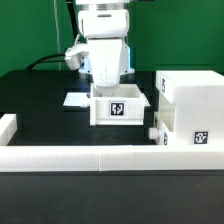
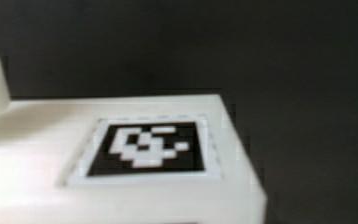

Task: Assemble drawer

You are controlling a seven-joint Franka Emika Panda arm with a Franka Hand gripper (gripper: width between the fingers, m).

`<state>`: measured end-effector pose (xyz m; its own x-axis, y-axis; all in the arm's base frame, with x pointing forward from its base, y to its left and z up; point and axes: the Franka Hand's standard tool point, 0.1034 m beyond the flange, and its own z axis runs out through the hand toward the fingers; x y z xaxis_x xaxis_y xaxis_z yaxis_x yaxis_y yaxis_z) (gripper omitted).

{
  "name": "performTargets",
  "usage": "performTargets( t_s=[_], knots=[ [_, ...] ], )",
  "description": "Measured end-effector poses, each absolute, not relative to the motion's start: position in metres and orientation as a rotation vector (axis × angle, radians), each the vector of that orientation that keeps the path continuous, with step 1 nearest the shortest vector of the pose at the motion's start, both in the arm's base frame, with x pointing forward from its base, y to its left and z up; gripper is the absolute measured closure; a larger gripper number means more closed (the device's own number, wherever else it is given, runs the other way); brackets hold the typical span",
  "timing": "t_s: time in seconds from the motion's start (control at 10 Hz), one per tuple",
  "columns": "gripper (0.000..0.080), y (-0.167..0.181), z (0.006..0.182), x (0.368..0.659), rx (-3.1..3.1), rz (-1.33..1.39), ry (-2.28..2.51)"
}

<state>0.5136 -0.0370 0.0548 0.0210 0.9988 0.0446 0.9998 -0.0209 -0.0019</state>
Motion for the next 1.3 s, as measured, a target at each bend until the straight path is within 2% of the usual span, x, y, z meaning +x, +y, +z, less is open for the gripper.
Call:
performTargets(
  t_s=[0.2,0.6,1.1,1.3],
  knots=[
    [0.0758,-0.040,0.052,0.512,-2.210,-0.045,-2.182],
    [0.0758,-0.029,0.056,0.537,-2.199,-0.068,-2.196],
    [0.0758,-0.027,0.056,0.538,-2.196,-0.068,-2.200],
    [0.0758,-0.012,0.059,0.545,-2.181,-0.054,-2.221]
  ],
)
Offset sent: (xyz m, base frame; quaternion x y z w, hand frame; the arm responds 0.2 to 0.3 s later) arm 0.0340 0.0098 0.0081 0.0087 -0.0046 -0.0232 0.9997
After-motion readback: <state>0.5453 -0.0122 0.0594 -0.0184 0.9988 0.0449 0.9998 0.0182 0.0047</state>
